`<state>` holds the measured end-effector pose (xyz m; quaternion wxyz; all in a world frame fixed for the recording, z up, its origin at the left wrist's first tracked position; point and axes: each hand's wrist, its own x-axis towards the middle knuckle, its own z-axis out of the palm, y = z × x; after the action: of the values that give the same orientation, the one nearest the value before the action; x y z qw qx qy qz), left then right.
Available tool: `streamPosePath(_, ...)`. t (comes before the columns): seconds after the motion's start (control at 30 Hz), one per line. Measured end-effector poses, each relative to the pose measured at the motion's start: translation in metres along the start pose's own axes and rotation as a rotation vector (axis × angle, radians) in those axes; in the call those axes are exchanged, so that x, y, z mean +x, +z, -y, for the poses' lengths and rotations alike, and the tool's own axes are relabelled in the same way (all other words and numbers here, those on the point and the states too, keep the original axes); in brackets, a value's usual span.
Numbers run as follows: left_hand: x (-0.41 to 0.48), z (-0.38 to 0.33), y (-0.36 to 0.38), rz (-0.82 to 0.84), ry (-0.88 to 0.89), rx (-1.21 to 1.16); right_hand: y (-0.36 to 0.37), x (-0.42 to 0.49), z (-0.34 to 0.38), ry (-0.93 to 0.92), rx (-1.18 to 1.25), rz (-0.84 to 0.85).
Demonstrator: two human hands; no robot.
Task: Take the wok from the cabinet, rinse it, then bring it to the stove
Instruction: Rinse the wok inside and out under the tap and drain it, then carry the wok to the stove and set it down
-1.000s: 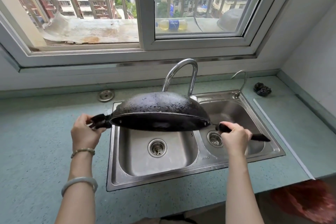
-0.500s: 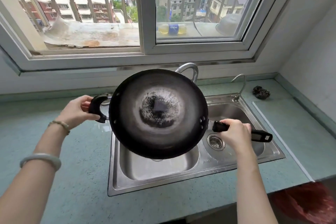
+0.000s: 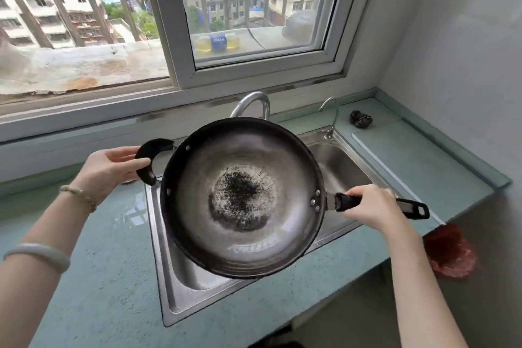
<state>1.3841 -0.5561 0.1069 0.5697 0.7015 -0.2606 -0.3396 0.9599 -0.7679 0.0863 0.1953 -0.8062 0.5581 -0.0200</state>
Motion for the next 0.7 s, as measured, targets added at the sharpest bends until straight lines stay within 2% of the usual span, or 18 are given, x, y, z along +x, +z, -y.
streamPosePath(0.1, 0.009, -0.014, 0.031, 0.095, 0.000, -0.027, -0.004, -0.027, -0.033, 0.113, 0.095, 0.033)
streamPosePath(0.37, 0.021, -0.021, 0.161, 0.426, 0.026, 0.066, -0.029, -0.138, -0.122, 0.473, 0.168, -0.130)
streamPosePath(0.7, -0.066, -0.027, 0.360, 0.902, 0.069, 0.168, -0.025, -0.342, -0.222, 0.877, 0.290, -0.318)
